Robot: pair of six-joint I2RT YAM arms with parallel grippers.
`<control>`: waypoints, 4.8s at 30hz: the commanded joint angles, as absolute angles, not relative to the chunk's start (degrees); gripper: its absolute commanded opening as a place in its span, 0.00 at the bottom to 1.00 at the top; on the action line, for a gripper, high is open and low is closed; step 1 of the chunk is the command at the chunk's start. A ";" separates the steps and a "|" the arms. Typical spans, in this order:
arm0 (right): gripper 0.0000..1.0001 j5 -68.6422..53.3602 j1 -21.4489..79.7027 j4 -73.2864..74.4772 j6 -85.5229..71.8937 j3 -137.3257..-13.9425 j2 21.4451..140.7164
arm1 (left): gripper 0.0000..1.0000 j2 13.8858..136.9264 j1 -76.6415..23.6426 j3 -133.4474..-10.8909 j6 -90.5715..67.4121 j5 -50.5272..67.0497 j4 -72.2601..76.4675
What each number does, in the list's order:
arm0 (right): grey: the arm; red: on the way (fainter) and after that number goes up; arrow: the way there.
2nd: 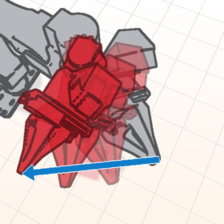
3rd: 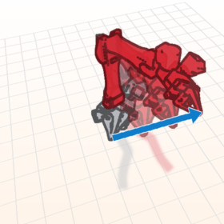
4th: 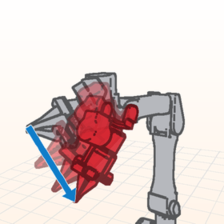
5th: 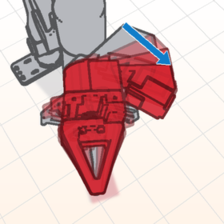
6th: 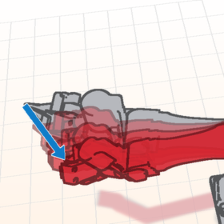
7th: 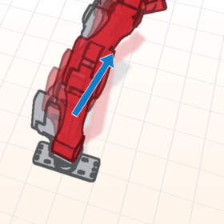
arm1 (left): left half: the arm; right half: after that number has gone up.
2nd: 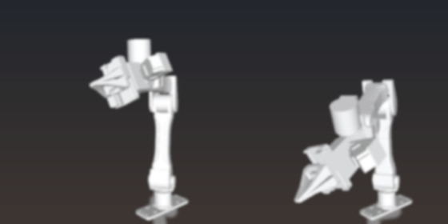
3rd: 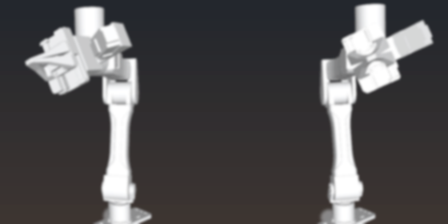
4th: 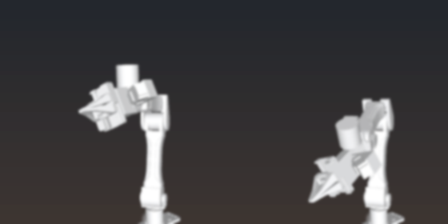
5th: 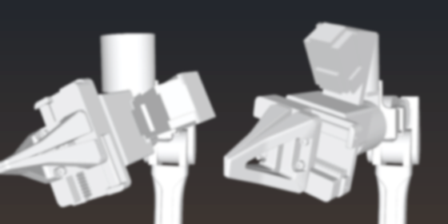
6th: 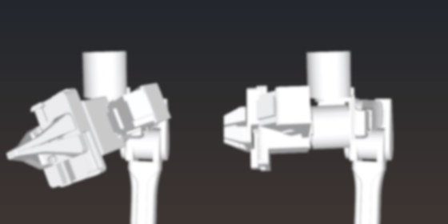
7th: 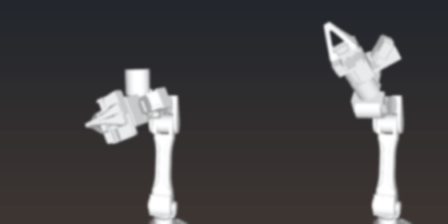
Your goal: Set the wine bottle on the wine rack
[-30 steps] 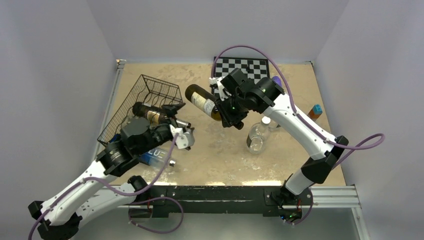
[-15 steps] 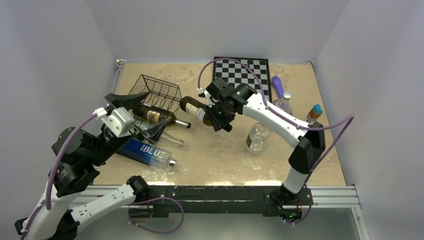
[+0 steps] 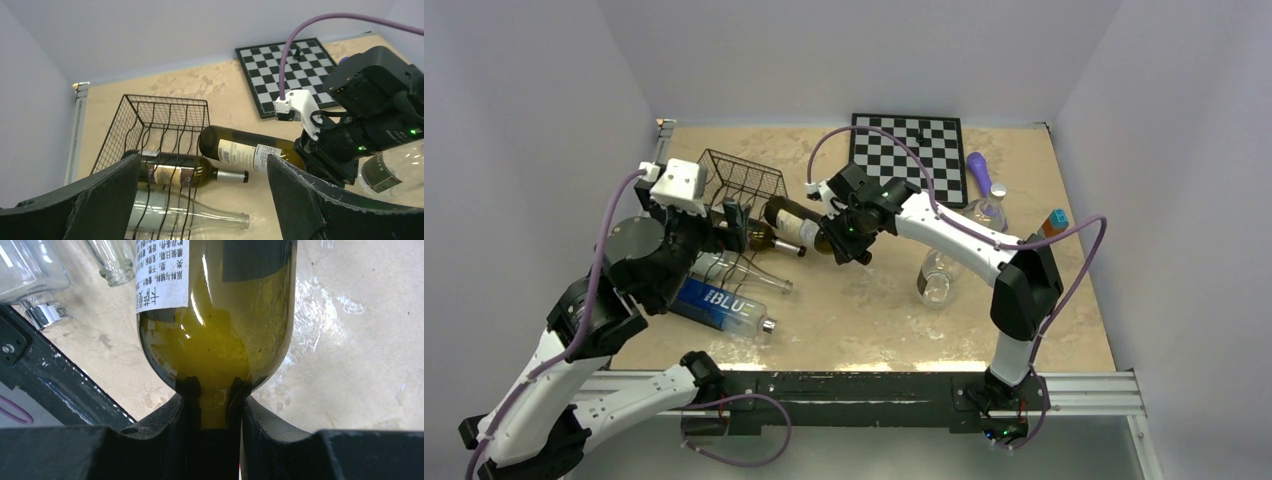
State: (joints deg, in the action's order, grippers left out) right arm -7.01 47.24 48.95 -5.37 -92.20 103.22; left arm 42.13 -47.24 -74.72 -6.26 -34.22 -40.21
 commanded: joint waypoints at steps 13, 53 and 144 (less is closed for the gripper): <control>0.00 -9.80 47.46 15.58 -2.25 -88.19 107.50 | 0.99 45.82 -40.71 -78.14 -12.38 -27.75 -45.77; 0.00 -42.42 42.28 13.18 -10.21 -120.53 132.54 | 0.99 49.30 -40.34 -78.88 -10.99 -25.33 -45.17; 0.95 12.98 31.95 72.69 -14.11 -88.45 73.30 | 0.99 45.78 -40.34 -64.88 -5.52 -6.71 -27.86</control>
State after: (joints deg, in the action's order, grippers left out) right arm 18.33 34.74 72.77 -12.97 -92.38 75.09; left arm 44.62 -40.51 -65.54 -4.91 -8.47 -31.81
